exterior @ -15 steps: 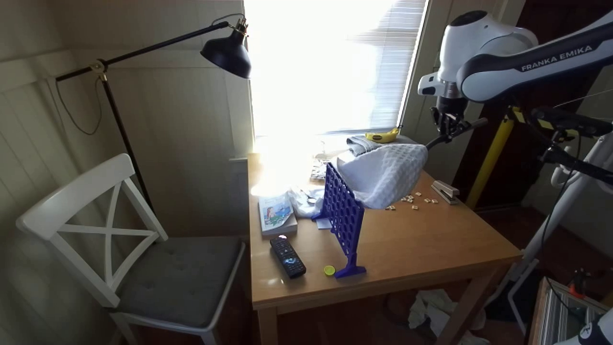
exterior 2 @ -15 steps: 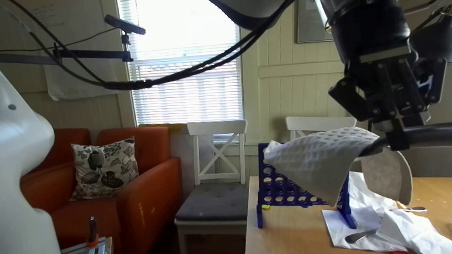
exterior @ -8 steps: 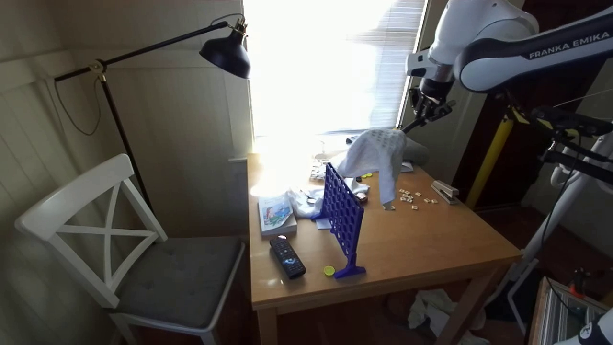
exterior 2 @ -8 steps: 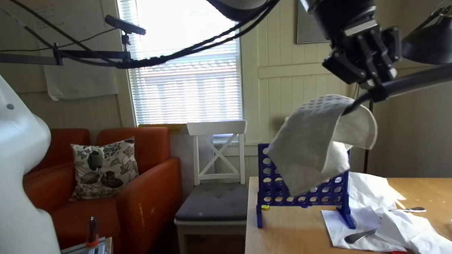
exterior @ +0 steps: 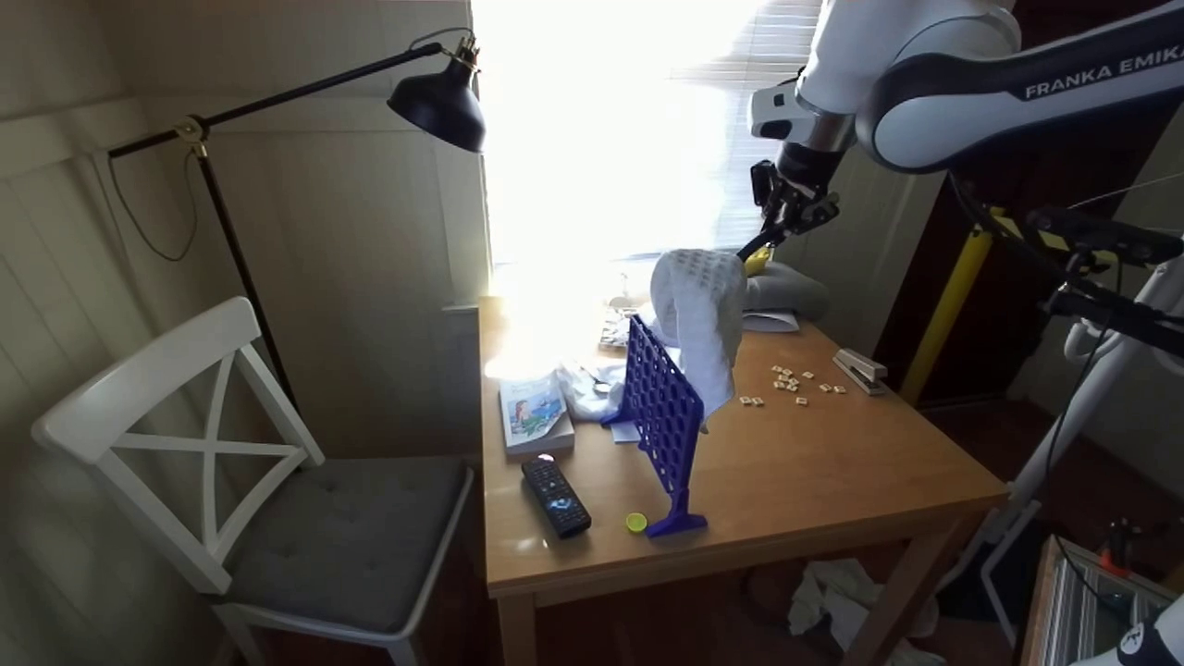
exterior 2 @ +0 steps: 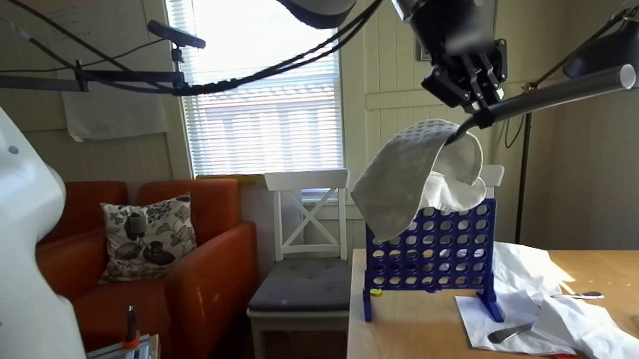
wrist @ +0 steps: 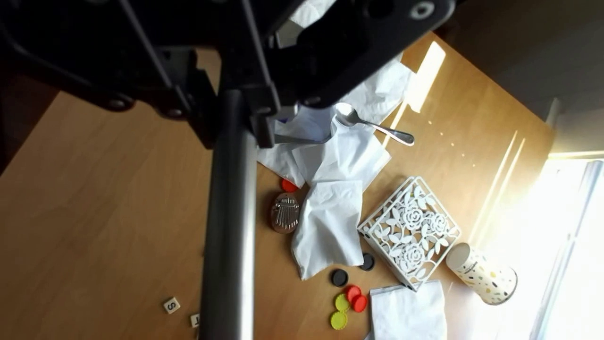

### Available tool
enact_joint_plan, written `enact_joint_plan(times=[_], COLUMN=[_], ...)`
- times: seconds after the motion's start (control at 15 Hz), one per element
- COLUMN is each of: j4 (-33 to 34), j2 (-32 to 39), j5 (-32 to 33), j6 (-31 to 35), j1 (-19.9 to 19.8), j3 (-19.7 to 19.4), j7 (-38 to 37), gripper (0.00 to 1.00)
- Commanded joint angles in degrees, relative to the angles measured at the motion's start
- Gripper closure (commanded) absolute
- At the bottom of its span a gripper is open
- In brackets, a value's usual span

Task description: Use the spatula to put the white towel on the blue gameboard.

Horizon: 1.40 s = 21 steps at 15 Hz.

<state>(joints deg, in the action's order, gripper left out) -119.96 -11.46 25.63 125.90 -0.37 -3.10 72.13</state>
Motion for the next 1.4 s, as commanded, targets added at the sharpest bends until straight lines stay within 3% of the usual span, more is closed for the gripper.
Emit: enact_joint_plan(times=[0.0, 0.33, 0.53, 0.6, 1.33], j4=[3.01, 7.42, 7.4, 5.91, 6.34], j2=[2.71, 4.86, 4.73, 4.18, 4.4], j5=[-2.1, -3.16, -5.29, -3.49, -4.18], j6=[-3.12, -5.39, -3.03, -3.46, -3.44], j1=[-0.22, 0.62, 1.01, 0.66, 0.88], j3=[0.15, 1.51, 1.9, 1.84, 2.01], j7=[-1.68, -4.33, -5.85, -5.15, -5.44], gripper=[0.94, 0.94, 0.94, 0.78, 0.78])
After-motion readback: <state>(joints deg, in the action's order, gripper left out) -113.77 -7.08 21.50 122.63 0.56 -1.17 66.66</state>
